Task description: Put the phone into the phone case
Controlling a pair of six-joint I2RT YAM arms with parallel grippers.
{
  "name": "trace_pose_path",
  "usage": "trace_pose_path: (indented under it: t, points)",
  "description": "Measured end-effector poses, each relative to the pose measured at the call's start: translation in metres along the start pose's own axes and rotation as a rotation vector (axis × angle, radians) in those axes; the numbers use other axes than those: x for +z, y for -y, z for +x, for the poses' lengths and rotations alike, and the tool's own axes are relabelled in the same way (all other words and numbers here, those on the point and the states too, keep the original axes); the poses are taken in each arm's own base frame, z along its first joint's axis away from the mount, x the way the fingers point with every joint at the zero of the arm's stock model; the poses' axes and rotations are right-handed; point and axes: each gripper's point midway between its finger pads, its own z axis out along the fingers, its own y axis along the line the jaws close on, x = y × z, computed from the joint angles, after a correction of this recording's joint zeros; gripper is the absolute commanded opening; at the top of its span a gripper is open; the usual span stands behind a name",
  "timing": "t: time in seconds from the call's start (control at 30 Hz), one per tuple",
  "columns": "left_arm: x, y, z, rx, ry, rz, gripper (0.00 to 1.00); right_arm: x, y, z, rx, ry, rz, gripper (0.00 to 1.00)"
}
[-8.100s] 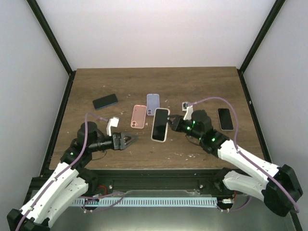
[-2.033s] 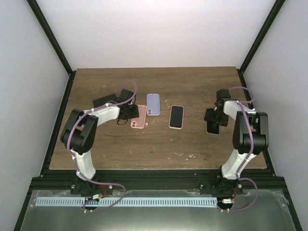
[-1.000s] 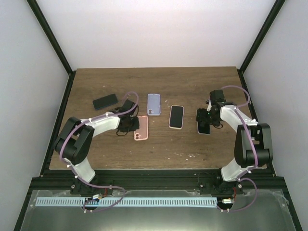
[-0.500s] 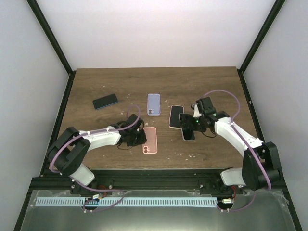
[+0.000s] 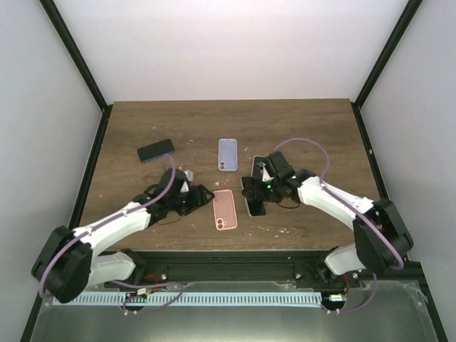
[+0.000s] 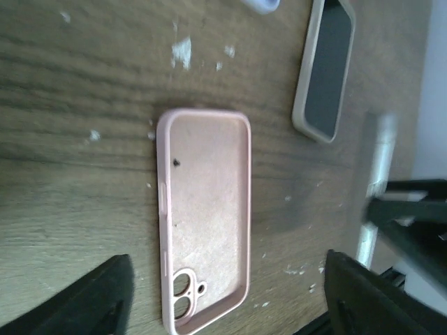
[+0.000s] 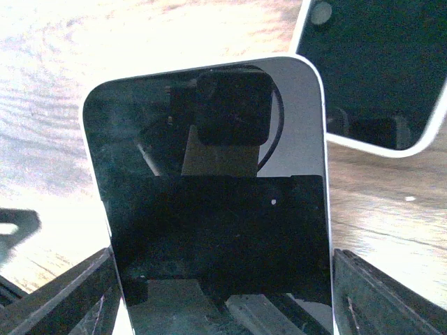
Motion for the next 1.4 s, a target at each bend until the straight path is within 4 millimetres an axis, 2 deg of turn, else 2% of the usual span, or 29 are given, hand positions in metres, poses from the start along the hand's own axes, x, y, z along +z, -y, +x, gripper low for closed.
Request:
trace_pose_path:
  t: [0.03,0.07,0.17,0.43,0.6,0.77,1.0,1.4]
  points:
    - [-0.006,0.000,-0.005,0.008,0.021,0.006,0.98,0.004,-0.003,0.003,-0.002,-0.012,-0.001,0.56]
    - [-0.015,0.000,-0.013,0.002,0.054,0.013,1.00,0.009,-0.007,0.007,-0.004,-0.026,0.000,0.56]
    - [-0.036,0.000,-0.026,0.026,0.126,0.009,1.00,0.022,-0.020,0.015,-0.008,-0.053,0.000,0.55]
    - [-0.079,0.006,-0.036,0.127,0.242,-0.031,1.00,0.047,-0.072,0.017,-0.031,-0.070,-0.049,0.55]
    - [-0.099,0.004,-0.039,0.173,0.301,-0.057,1.00,0.058,-0.089,0.015,-0.021,-0.069,-0.057,0.54]
    - [-0.108,-0.001,-0.039,0.194,0.329,-0.082,1.00,0.064,-0.092,0.015,-0.002,-0.061,-0.044,0.53]
    - [-0.110,-0.005,-0.037,0.200,0.328,-0.097,1.00,0.080,-0.083,0.024,0.025,-0.087,-0.002,0.52]
    - [-0.105,-0.009,-0.033,0.197,0.307,-0.098,1.00,0.092,-0.075,0.029,0.054,-0.094,0.049,0.54]
